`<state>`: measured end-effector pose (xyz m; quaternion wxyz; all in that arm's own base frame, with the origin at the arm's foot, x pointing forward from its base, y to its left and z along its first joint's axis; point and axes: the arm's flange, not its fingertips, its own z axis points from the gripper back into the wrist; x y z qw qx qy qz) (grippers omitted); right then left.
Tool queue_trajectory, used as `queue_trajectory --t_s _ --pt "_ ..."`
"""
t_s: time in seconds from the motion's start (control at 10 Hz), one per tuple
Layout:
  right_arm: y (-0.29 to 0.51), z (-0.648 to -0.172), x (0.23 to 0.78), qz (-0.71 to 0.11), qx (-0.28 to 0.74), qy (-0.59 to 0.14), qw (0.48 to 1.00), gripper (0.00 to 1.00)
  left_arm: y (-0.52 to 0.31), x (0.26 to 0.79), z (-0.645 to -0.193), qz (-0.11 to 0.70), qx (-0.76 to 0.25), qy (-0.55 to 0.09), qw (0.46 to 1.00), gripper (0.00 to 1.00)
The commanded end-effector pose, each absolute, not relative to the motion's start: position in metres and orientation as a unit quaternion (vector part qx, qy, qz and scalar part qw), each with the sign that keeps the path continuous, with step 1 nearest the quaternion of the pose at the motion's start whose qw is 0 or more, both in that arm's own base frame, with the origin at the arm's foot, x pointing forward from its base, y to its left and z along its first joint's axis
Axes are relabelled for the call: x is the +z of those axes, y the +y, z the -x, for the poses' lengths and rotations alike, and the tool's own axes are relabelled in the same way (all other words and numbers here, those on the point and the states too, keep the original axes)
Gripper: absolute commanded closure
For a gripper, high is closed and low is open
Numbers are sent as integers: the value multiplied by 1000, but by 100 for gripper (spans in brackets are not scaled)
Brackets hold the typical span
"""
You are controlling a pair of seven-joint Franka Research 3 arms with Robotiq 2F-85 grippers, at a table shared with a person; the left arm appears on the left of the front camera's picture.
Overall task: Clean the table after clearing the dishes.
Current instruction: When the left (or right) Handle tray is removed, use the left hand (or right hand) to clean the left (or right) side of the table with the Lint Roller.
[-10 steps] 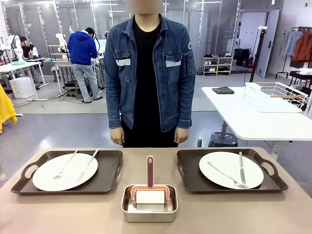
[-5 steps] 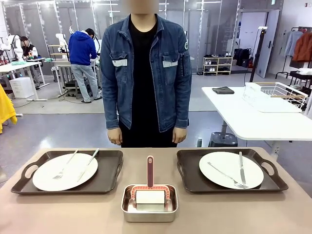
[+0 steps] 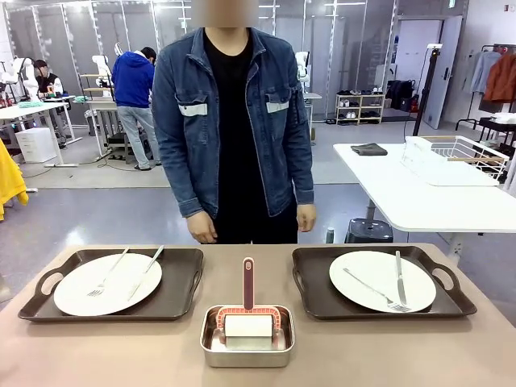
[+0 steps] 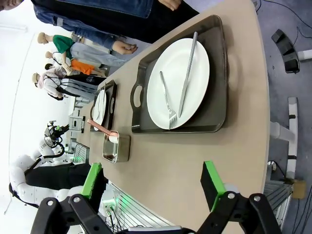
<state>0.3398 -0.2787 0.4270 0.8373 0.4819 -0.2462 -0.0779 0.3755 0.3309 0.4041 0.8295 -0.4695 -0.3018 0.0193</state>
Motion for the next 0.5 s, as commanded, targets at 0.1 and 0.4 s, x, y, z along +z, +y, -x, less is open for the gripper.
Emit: queue_trajectory --t_s 0.1,0.4 --pt "-278 -339 427 -486 -72 -257 832 0 333 404 -371 472 13 -310 825 0" --pt "-278 -339 427 -486 -72 -257 832 0 333 404 -371 472 13 -310 825 0"
